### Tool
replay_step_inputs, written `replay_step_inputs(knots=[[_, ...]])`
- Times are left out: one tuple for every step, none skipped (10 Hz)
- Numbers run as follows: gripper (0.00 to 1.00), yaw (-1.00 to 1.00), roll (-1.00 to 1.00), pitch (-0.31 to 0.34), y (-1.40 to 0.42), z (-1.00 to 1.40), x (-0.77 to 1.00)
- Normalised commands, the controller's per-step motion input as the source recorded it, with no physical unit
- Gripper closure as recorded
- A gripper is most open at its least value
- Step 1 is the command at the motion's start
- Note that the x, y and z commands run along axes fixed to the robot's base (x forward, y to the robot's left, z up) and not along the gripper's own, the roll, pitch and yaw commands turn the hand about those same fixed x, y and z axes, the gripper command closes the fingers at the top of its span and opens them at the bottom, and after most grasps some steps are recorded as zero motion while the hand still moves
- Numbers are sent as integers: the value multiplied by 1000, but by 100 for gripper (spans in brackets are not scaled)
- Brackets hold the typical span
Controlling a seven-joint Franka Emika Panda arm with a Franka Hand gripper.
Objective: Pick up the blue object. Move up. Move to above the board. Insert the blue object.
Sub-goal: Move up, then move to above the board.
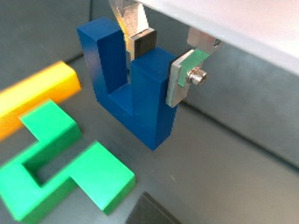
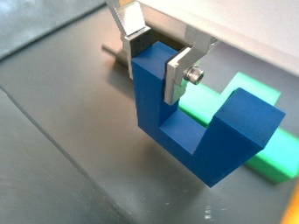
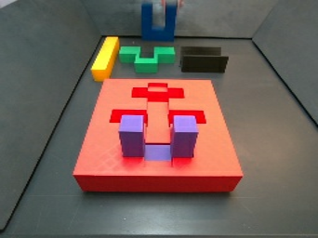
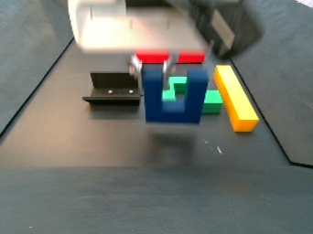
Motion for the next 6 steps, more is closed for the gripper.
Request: replay_step_inputs(knots=[[100, 27, -3, 20, -28, 187, 6], [100, 0, 0, 0, 0, 1400, 0], [100, 2, -3, 11, 1, 1400, -8], [100, -4, -20, 13, -8, 1400, -32], [100, -5, -39, 20, 11, 1400, 9], [100, -8, -59, 57, 17, 1400, 57]])
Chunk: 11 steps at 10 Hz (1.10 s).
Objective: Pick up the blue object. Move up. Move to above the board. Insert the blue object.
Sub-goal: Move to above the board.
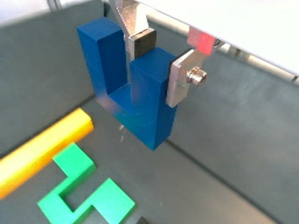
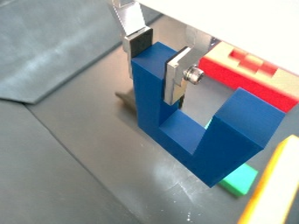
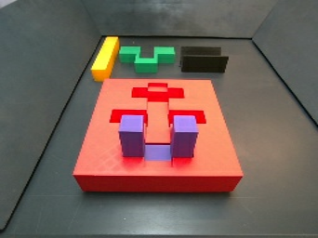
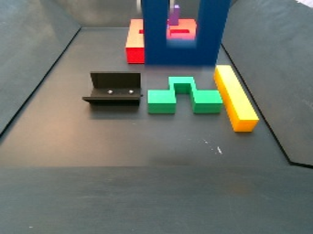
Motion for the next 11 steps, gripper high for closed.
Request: replay_step_inputs(knots=[[100, -9, -74, 76, 4, 563, 32], [100, -9, -74, 53, 10, 195, 35], [100, 144, -113, 170, -1400, 145, -177], [100, 122, -22, 146, -1400, 146, -183], [100, 105, 30, 84, -1400, 147, -189], [100, 31, -10, 22, -1400, 145, -196], [100, 16, -6, 8, -1400, 152, -189], [100, 15, -14, 10, -1400, 150, -191], [100, 11, -14, 8, -1400, 154, -194], [100, 8, 2, 9, -1400, 161, -197], [100, 9, -8, 11, -1400, 169, -197]])
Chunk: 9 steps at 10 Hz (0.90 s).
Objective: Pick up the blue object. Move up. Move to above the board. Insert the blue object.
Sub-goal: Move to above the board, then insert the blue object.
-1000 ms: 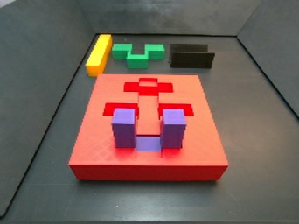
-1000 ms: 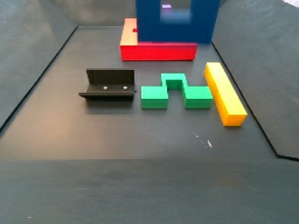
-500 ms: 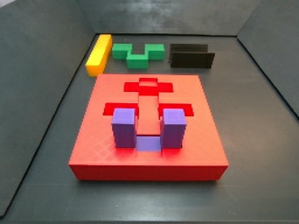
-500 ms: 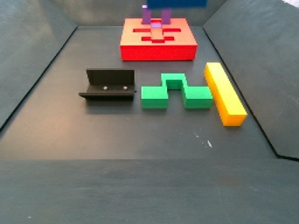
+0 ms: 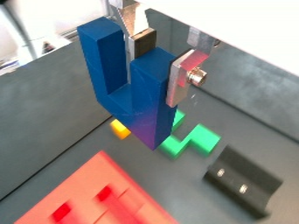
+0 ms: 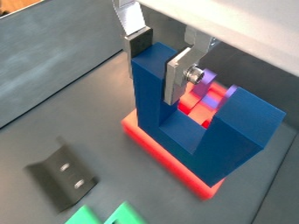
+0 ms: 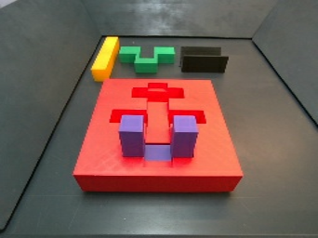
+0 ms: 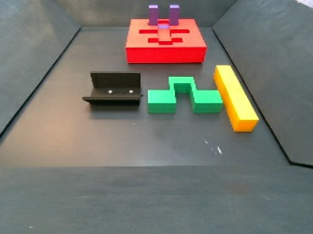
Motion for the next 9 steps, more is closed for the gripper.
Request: replay_step_inputs(knots=[[100, 7, -4, 19, -1400, 179, -190], [100, 6, -4, 42, -1400, 208, -161], [100, 9, -4, 60, -832, 135, -85], [100, 5, 10, 87, -407, 77, -11], [100, 6, 3, 104, -183, 41, 33], [100, 0, 0, 0, 0, 0, -17], [100, -6, 0, 0, 0, -120, -31], [100, 0, 146, 0, 169, -409, 323], [100, 51, 151, 0, 423, -317, 660]])
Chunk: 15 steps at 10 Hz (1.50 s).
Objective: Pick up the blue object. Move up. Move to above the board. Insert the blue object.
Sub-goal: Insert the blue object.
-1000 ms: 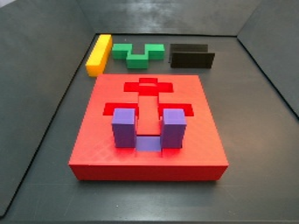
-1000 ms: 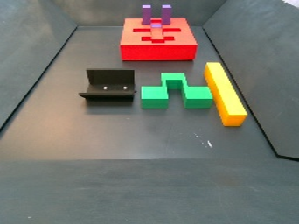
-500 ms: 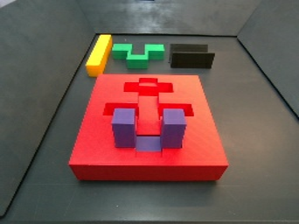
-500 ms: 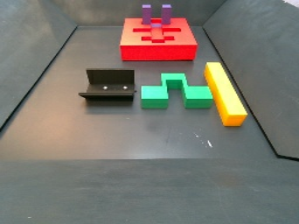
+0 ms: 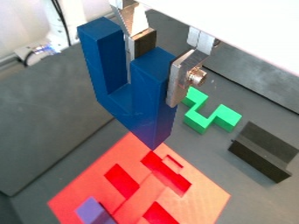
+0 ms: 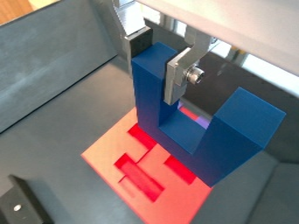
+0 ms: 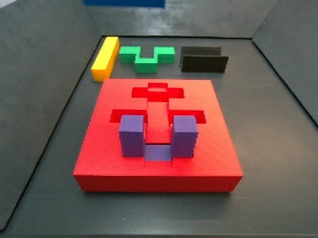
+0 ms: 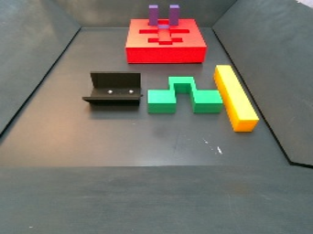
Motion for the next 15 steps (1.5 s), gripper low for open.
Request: replay_step_inputs(knots=[[100, 149, 149, -37, 454, -291, 717], [100, 177, 143, 0, 394, -240, 826], [100, 263, 124, 19, 271, -274, 840], [100, 186, 137, 37, 109, -329, 657], [100, 91, 159, 113, 0, -340, 577], [100, 0, 136, 137, -3, -243, 360], [100, 0, 101, 100, -49, -166, 180], [100, 0, 113, 117, -43, -197, 283], [100, 0, 150, 123, -80, -240, 386], [100, -11, 214, 123, -94, -334, 511], [100, -60, 227, 64, -109, -483, 549], [100, -103, 220, 7, -134, -634, 454], [100, -109, 239, 0, -171, -631, 383], [100, -100, 221, 1, -140, -557, 386], [100, -74, 189, 29, -106, -449, 391]])
